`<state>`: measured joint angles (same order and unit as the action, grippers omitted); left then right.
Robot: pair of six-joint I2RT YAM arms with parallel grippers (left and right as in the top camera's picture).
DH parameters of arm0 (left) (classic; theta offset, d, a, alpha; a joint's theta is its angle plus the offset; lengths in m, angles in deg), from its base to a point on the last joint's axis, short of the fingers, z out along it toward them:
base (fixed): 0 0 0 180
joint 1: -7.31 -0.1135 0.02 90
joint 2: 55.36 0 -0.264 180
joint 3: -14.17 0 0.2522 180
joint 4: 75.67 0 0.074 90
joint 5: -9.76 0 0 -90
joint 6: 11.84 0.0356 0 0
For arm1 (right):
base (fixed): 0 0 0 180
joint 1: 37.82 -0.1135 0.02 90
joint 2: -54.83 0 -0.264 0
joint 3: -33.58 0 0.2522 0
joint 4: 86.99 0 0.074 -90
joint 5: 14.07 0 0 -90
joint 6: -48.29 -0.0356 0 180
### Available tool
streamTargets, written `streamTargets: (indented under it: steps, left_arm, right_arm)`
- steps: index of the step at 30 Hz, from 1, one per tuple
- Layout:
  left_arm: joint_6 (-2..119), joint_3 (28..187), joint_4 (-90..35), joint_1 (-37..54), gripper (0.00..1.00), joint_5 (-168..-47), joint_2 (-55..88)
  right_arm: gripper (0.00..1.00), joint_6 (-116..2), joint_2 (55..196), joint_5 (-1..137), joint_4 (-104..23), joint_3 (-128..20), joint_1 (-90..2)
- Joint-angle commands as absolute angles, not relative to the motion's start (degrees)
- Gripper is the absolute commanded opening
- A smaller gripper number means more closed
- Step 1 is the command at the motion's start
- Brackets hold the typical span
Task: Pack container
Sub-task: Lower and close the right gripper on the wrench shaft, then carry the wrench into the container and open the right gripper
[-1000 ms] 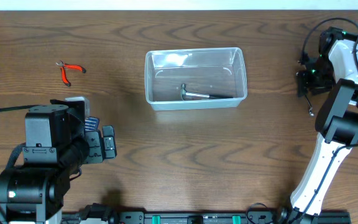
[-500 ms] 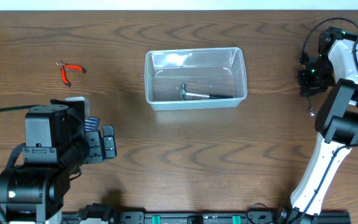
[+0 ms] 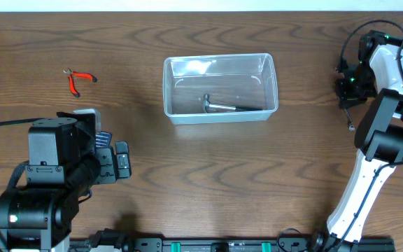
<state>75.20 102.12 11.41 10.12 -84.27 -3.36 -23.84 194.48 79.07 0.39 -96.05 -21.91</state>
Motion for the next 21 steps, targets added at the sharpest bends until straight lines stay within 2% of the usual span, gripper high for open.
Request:
streamTargets:
  steps: [1, 7, 16, 21]
  left_arm:
    - [75.79, 103.06, 11.58, 9.95, 0.98, -83.38, -3.44]
    - [75.79, 103.06, 11.58, 9.95, 0.98, -83.38, -3.44]
    - [75.79, 103.06, 11.56, 9.95, 0.99, -83.38, -3.44]
    - [75.81, 103.06, 11.56, 9.95, 0.99, -83.38, -3.44]
  right_arm:
    - [0.1, -24.56, 195.2, 78.46, 0.04, -95.13, -22.26]
    - [0.01, -25.09, 195.2, 78.46, 0.04, -95.13, -22.26]
    - [0.01, -29.33, 194.9, 78.52, 1.29, -96.27, -22.59]
    - [0.01, -29.48, 191.58, 78.37, 6.01, -104.29, -25.78]
